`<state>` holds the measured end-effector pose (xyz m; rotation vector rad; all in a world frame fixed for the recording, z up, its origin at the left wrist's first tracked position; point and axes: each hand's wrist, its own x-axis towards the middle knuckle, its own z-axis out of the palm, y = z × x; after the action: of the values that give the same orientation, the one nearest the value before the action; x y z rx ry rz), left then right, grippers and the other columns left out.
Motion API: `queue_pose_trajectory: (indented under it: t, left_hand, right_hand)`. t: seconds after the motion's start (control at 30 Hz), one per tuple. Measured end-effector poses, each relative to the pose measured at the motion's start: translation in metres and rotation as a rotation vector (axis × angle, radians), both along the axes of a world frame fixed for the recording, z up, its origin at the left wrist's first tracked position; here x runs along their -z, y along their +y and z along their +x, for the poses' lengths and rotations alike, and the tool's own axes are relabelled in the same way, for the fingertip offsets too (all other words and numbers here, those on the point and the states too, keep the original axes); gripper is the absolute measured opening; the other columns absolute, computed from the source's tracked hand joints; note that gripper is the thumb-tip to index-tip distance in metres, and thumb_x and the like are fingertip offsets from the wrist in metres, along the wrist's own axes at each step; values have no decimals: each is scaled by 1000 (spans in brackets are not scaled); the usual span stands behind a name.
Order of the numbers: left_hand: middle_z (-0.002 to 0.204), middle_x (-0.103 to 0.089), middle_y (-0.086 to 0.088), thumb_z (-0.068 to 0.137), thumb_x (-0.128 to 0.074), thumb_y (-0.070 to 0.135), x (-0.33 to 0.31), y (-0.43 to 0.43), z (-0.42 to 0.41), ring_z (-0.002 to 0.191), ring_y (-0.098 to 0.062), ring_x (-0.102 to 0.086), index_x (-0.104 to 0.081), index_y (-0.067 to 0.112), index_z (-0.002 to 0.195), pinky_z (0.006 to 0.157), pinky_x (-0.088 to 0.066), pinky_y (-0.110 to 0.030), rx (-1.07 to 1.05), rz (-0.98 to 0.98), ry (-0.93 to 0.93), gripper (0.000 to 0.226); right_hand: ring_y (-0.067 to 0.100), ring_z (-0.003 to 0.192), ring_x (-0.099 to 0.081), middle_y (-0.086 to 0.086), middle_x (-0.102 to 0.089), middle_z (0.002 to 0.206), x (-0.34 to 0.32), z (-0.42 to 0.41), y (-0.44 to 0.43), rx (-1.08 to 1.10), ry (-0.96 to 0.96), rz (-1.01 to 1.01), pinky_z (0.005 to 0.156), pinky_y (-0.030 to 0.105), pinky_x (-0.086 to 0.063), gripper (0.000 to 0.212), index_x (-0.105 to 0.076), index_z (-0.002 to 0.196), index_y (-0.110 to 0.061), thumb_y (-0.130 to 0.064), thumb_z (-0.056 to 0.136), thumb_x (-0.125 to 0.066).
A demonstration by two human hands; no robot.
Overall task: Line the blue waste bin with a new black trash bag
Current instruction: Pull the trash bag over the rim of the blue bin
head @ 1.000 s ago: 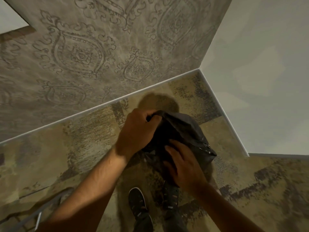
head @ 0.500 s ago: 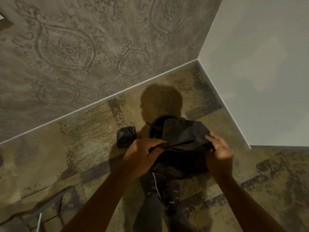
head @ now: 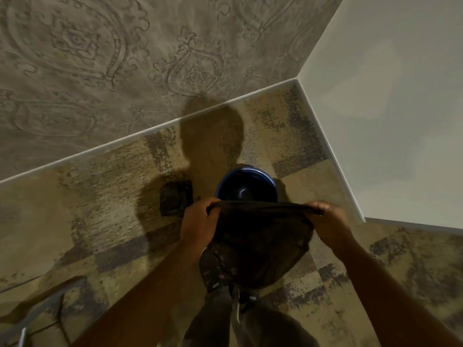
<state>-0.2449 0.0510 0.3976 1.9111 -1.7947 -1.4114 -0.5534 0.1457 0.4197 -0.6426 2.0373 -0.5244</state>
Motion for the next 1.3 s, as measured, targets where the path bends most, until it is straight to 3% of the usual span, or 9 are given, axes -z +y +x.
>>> queue_pose_trajectory:
  t: [0.2,0.33,0.5,0.63,0.8,0.97,1.17,1.23,1.3]
  left_hand:
    - [75,-78,4,85,-85,18,35,-60,4,77,-19,-75,-80,29,70,77,-60,-38,-268,310,252,19]
    - [77,-78,-1,86,-84,22,65,-83,12,79,-22,-72,-83,21,78,77,-55,-37,-131,464,272,8]
    - [83,-79,2,95,-75,24,122,-77,-5,87,-22,-73,-80,18,89,81,-58,-33,-255,329,231,10]
    - [92,-76,-5,97,-72,28,163,-75,-29,101,-33,-73,-77,22,85,93,-59,-46,-470,253,188,15]
    - [96,-77,-5,97,-71,35,210,-95,-40,101,-31,-73,-77,26,84,94,-60,-47,-637,156,159,17]
    - [104,-75,-2,98,-69,33,257,-122,-45,100,-22,-69,-77,21,95,89,-55,-32,-594,70,61,14]
    - [77,-66,1,100,-68,30,286,-91,-36,72,-16,-62,-71,21,75,73,-52,-33,-406,241,-55,27]
    - [64,-57,0,102,-63,34,284,-78,-29,61,-13,-54,-61,22,63,64,-42,-30,-219,139,-148,41]
    - [58,-47,-4,105,-56,41,283,-69,-20,54,-17,-47,-51,16,61,58,-33,-33,-115,102,-186,51]
  right_hand:
    - [32,92,-75,14,-78,96,1,-35,-48,134,-305,178,72,40,-62,8,-74,97,-8,-10,101,-67]
    - [28,91,-70,12,-70,104,48,-49,-74,214,-194,259,64,38,-60,13,-74,107,-9,-20,100,-72]
    - [29,86,-60,13,-63,102,118,-41,-115,378,-234,210,73,42,-52,17,-65,89,-22,-20,105,-61]
    - [41,111,-67,25,-68,128,161,-39,-134,257,-107,205,90,45,-56,26,-69,122,-7,-19,108,-52]
    - [34,89,-60,11,-61,93,208,-37,-165,77,30,148,79,42,-48,29,-66,95,-10,-24,113,-46]
    - [25,100,-56,9,-60,114,251,-38,-193,99,30,112,82,34,-42,33,-69,128,-6,-26,111,-50]
    - [43,111,-69,25,-73,117,289,-50,-149,-43,33,263,99,53,-58,33,-75,113,3,-26,104,-63]
    - [34,90,-70,14,-72,90,290,-50,-133,-47,-8,270,84,45,-60,31,-76,86,-8,-31,104,-65]
    - [22,64,-51,4,-50,67,287,-50,-122,-81,-32,239,63,32,-40,51,-53,64,-17,-46,105,-58]
